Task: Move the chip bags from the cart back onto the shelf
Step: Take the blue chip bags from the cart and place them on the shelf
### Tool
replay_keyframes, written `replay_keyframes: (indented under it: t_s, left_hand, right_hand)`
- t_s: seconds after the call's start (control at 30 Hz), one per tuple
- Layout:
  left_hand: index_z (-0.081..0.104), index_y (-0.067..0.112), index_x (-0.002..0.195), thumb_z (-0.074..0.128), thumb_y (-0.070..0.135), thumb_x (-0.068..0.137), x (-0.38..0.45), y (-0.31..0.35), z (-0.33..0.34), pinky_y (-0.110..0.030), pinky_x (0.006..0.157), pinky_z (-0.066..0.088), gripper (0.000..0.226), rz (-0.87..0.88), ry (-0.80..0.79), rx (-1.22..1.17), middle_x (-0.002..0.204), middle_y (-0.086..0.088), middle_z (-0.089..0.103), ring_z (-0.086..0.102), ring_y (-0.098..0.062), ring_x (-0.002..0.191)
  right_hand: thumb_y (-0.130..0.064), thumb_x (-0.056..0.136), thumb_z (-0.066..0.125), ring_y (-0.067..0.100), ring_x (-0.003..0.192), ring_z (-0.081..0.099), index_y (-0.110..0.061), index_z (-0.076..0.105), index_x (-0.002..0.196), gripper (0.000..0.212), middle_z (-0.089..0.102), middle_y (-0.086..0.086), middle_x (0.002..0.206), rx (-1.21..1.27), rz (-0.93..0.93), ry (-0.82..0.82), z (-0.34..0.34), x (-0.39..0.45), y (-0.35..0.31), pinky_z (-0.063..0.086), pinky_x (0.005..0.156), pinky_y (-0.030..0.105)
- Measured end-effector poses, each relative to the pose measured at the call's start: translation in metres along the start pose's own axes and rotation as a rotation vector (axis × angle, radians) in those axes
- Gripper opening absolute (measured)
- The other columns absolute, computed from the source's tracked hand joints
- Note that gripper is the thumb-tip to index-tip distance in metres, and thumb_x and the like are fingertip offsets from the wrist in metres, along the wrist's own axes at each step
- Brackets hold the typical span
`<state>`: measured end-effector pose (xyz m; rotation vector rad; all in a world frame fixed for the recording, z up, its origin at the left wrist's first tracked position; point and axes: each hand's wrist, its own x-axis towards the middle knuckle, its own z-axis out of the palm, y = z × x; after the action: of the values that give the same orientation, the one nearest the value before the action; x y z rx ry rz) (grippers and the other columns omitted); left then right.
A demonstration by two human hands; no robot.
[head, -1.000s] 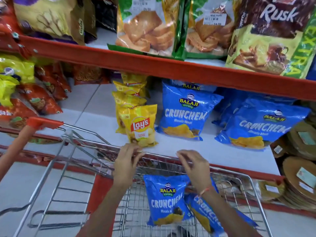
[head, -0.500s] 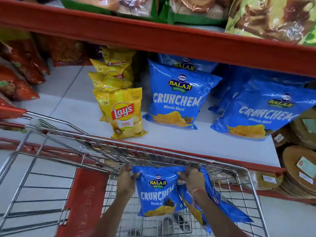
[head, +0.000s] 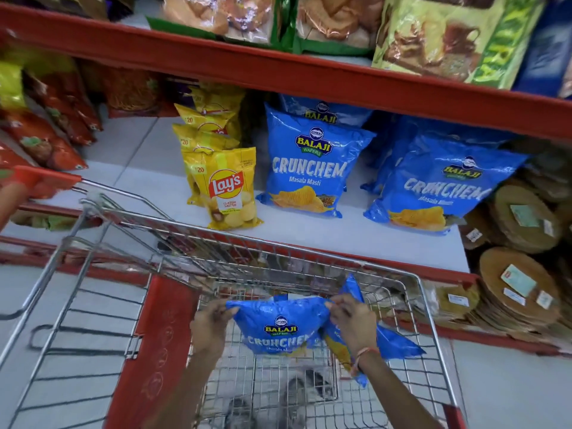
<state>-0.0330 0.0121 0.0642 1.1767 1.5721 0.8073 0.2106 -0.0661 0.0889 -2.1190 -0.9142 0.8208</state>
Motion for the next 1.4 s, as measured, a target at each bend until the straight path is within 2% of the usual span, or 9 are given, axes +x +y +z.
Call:
replay_keyframes:
  t_s: [0.13, 0.27, 0.37, 0.47, 0.73, 1.0, 1.1, 1.27, 1.4]
  left_hand:
    - [0.066, 0.028, 0.066, 0.075, 0.007, 0.072, -0.009, 0.030, -0.023, -0.004, 0.050, 0.044, 0.023, 0.133, -0.019, 0.022, 0.053, 0.023, 0.068, 0.062, 0.002, 0.056]
    - [0.069, 0.028, 0.070, 0.078, 0.013, 0.067, -0.012, 0.070, -0.041, -0.039, 0.062, 0.055, 0.017, 0.201, -0.067, -0.111, 0.060, 0.015, 0.071, 0.062, -0.017, 0.059]
    - [0.067, 0.022, 0.072, 0.070, 0.002, 0.074, -0.017, 0.106, -0.043, -0.023, 0.057, 0.055, 0.020, 0.348, -0.080, -0.158, 0.063, 0.016, 0.072, 0.064, -0.010, 0.060]
    - [0.067, 0.026, 0.072, 0.070, -0.001, 0.073, -0.016, 0.139, -0.045, -0.005, 0.060, 0.050, 0.027, 0.450, -0.062, -0.185, 0.062, 0.022, 0.071, 0.062, 0.005, 0.060]
    - [0.065, 0.028, 0.074, 0.071, 0.010, 0.077, -0.007, 0.223, -0.021, -0.004, 0.056, 0.048, 0.019, 0.623, -0.038, -0.219, 0.070, 0.006, 0.066, 0.059, 0.007, 0.060]
    - [0.065, 0.020, 0.078, 0.071, 0.008, 0.076, 0.014, 0.258, 0.029, -0.003, 0.055, 0.047, 0.014, 0.663, -0.008, -0.135, 0.070, 0.009, 0.063, 0.060, 0.011, 0.061]
    - [0.067, 0.005, 0.088, 0.073, 0.011, 0.075, 0.026, 0.263, 0.044, -0.002, 0.057, 0.046, 0.016, 0.647, 0.027, -0.080, 0.076, -0.003, 0.066, 0.061, 0.003, 0.065]
    - [0.067, 0.002, 0.091, 0.074, 0.016, 0.075, 0.039, 0.281, 0.050, -0.004, 0.056, 0.047, 0.023, 0.677, 0.071, -0.037, 0.080, -0.008, 0.066, 0.061, -0.014, 0.070]
    - [0.066, 0.002, 0.089, 0.073, 0.017, 0.075, 0.046, 0.277, 0.060, -0.020, 0.061, 0.052, 0.021, 0.665, 0.068, 0.009, 0.078, -0.008, 0.068, 0.063, -0.015, 0.070]
  right_hand:
    - [-0.005, 0.081, 0.067, -0.014, 0.049, 0.058, -0.007, 0.069, 0.079, 0.002, 0.062, -0.008, 0.061, 0.072, -0.095, 0.114, -0.023, -0.032, -0.025, 0.051, 0.050, 0.008]
    - [-0.007, 0.079, 0.069, -0.012, 0.052, 0.061, -0.013, 0.067, 0.078, 0.006, 0.066, 0.000, 0.061, 0.153, -0.214, 0.223, -0.048, -0.047, -0.057, 0.058, 0.061, 0.019]
    - [-0.011, 0.079, 0.070, -0.006, 0.054, 0.065, -0.027, 0.063, 0.073, 0.018, 0.072, 0.005, 0.065, 0.181, -0.275, 0.305, -0.064, -0.049, -0.077, 0.057, 0.057, 0.021]
    - [-0.018, 0.079, 0.070, 0.012, 0.064, 0.071, -0.024, 0.065, 0.076, 0.009, 0.074, 0.010, 0.073, 0.282, -0.311, 0.367, -0.083, -0.045, -0.101, 0.059, 0.064, 0.036]
    - [-0.020, 0.080, 0.070, 0.011, 0.064, 0.069, -0.017, 0.069, 0.083, 0.005, 0.071, 0.009, 0.071, 0.321, -0.442, 0.508, -0.143, -0.008, -0.166, 0.060, 0.070, 0.046]
    - [-0.023, 0.080, 0.071, 0.024, 0.068, 0.070, -0.042, 0.059, 0.064, 0.027, 0.067, -0.006, 0.064, 0.312, -0.397, 0.523, -0.170, 0.047, -0.164, 0.059, 0.068, 0.054]
    - [-0.020, 0.080, 0.070, 0.026, 0.066, 0.070, -0.036, 0.061, 0.066, 0.023, 0.068, 0.001, 0.064, 0.319, -0.366, 0.519, -0.173, 0.063, -0.157, 0.059, 0.069, 0.053]
    - [-0.016, 0.083, 0.067, 0.030, 0.070, 0.069, -0.011, 0.067, 0.084, 0.005, 0.070, 0.014, 0.076, 0.380, -0.402, 0.496, -0.184, 0.076, -0.163, 0.059, 0.067, 0.041]
    - [-0.014, 0.084, 0.066, 0.025, 0.068, 0.067, -0.010, 0.067, 0.085, 0.005, 0.068, 0.011, 0.073, 0.408, -0.369, 0.469, -0.178, 0.092, -0.156, 0.060, 0.073, 0.046]
